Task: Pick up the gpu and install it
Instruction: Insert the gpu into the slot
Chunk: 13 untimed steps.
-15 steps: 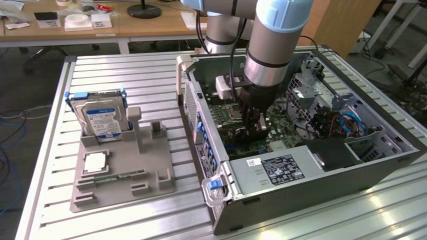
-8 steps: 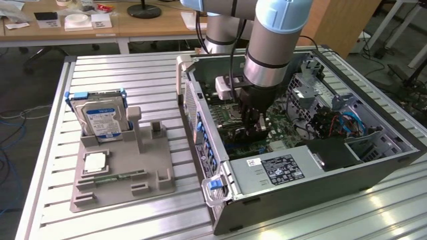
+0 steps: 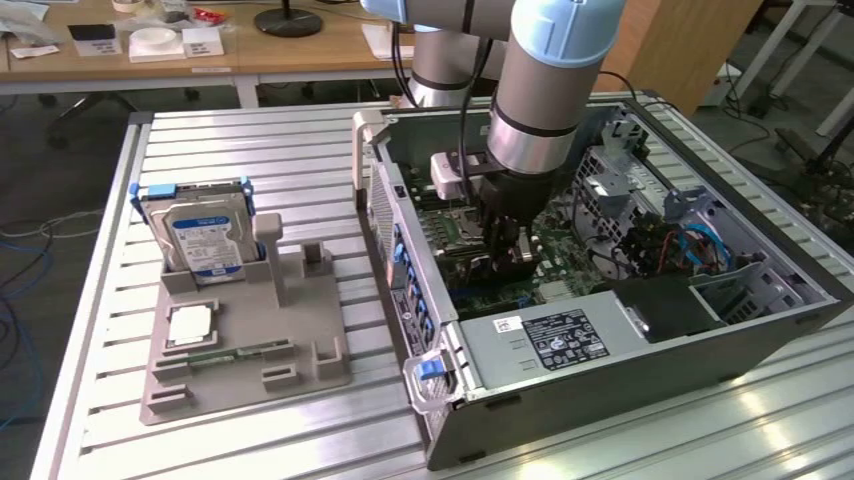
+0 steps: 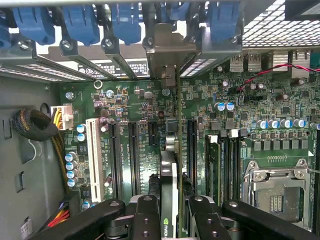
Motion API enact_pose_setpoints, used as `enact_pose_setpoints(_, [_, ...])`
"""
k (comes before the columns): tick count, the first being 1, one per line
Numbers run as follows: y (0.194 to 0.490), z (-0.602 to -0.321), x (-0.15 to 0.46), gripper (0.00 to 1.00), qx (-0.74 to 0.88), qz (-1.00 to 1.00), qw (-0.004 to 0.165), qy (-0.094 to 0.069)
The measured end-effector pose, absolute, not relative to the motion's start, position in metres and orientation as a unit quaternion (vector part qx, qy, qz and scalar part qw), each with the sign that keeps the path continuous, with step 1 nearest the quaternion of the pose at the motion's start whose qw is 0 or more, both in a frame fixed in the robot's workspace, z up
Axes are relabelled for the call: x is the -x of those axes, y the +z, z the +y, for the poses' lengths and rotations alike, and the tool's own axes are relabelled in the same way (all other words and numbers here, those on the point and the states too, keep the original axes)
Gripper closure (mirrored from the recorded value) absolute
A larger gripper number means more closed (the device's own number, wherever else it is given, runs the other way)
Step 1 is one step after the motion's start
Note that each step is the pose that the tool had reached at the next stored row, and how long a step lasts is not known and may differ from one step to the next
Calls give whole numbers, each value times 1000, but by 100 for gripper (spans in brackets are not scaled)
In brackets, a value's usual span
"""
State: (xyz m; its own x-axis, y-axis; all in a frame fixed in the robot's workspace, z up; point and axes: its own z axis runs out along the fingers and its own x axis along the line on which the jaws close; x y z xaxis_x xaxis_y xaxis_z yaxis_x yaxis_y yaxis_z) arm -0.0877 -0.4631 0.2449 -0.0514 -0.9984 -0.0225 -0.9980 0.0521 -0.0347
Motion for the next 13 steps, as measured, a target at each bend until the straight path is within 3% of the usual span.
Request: enact_pose_setpoints(13, [245, -463, 88, 73, 688, 725, 21, -5])
